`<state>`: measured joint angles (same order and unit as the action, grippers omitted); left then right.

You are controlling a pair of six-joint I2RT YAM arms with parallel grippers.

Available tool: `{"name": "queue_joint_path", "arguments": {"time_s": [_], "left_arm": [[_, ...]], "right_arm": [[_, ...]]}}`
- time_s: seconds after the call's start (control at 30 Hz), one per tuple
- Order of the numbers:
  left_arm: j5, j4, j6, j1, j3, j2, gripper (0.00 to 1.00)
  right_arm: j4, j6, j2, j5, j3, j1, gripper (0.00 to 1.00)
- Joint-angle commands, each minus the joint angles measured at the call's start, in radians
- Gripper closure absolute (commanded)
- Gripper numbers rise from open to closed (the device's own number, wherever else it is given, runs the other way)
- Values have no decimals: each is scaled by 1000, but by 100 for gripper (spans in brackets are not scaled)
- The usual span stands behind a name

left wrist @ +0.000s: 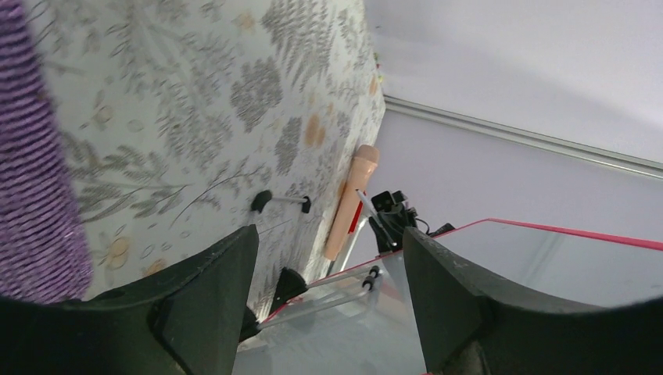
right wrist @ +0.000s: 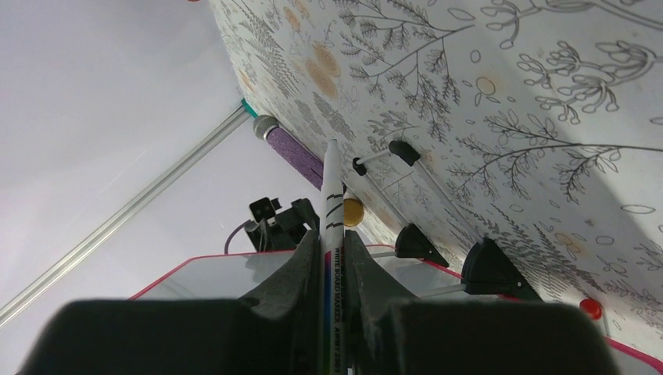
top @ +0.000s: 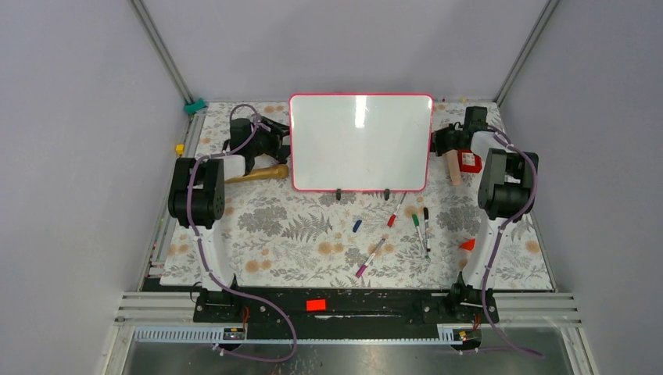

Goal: Write a sentence on the whiteboard
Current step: Move the whiteboard to the center of the board.

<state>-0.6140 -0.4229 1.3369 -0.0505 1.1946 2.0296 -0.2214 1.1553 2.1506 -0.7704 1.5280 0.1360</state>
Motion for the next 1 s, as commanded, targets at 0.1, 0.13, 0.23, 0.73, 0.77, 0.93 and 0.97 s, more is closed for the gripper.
{"name": "queue_joint_path", "arguments": {"time_s": [0.1, 0.13, 0.23, 0.73, 0.77, 0.93, 0.97], "left_arm": [[-56, -86, -11, -34, -63, -95, 32], [-56, -88, -12, -39, -68, -99, 32], [-46, -94, -13, -48, -90, -121, 32], [-20, -130, -27, -73, -256, -230, 32], [-20, -126, -32, -71, -258, -232, 32], [-22, -42, -85, -42, -224, -245, 30], [-22, -15, -107, -29, -211, -248, 30]], "right_arm": [[12, -50, -115, -60, -67, -22, 100], [11, -55, -122, -61, -76, -22, 100], [11, -65, -140, -64, -102, -22, 100], [-1, -107, -215, -71, -165, -16, 100], [-1, -110, -219, -69, -171, -15, 100], [-2, -116, -239, -62, -193, -10, 100], [-1, -116, -242, -58, -196, -7, 100]]}}
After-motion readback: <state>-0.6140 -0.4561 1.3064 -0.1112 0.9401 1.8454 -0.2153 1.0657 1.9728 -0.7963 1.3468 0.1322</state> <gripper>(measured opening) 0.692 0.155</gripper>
